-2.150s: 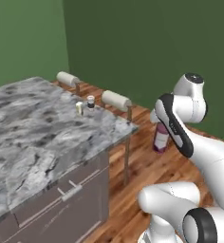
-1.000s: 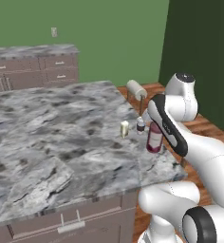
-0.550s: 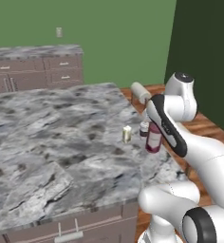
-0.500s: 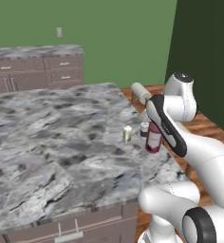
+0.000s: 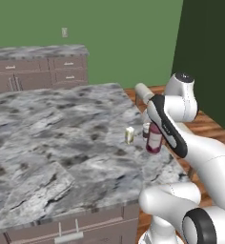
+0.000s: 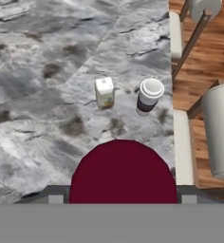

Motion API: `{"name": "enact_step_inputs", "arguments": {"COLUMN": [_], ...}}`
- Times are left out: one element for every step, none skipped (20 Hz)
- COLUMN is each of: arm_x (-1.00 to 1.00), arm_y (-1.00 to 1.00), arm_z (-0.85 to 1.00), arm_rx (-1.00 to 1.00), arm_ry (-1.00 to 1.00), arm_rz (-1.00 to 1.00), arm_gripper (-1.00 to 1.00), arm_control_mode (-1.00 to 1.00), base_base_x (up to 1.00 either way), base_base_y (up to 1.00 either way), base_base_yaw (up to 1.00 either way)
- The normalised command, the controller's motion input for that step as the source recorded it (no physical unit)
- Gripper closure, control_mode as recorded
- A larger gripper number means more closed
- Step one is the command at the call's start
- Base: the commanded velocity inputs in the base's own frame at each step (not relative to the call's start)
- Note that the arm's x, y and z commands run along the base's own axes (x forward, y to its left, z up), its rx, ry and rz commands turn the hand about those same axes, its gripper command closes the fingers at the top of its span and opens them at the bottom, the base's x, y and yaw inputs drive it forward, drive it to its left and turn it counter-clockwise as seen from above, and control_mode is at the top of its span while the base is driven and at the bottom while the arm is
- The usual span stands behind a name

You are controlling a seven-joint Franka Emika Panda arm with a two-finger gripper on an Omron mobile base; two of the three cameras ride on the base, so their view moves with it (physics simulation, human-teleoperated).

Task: Move the drinks to the dining counter.

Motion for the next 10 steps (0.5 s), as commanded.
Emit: {"name": "enact_step_inputs", "arguments": {"arm_x": [0.00, 0.00, 0.00, 0.00, 0.00, 0.00, 0.00, 0.57, 0.65, 0.66], "arm_y": [0.00, 0.00, 0.00, 0.00, 0.00, 0.00, 0.00, -0.11, -0.14, -0.28], "arm_z": [0.00, 0.00, 0.00, 0.00, 0.00, 0.00, 0.00, -0.24, -0.31, -0.46], "arm_rx": [0.00, 0.00, 0.00, 0.00, 0.00, 0.00, 0.00, 0.02, 0.02, 0.03], "arm_ry": [0.00, 0.00, 0.00, 0.00, 0.00, 0.00, 0.00, 0.02, 0.01, 0.00], "arm_rz": [0.00, 0.00, 0.00, 0.00, 0.00, 0.00, 0.00, 0.06, 0.02, 0.03], "arm_gripper": [1.00, 1.00, 1.00, 1.00, 1.00, 1.00, 1.00, 1.00, 1.00, 1.00], "arm_control_mode": [1.00, 1.00, 1.00, 1.00, 1.00, 1.00, 1.00, -1.00, -1.00, -1.00], "base_base_x": [0.54, 0.54, 0.50, 0.47, 0.54, 0.52, 0.50, 0.00, 0.00, 0.00], "base_base_y": [-0.22, -0.19, -0.18, -0.11, -0.11, -0.11, -0.06, 0.00, 0.00, 0.00], "base_base_yaw": [0.14, 0.14, 0.14, 0.13, 0.13, 0.11, 0.10, 0.00, 0.00, 0.00]}}
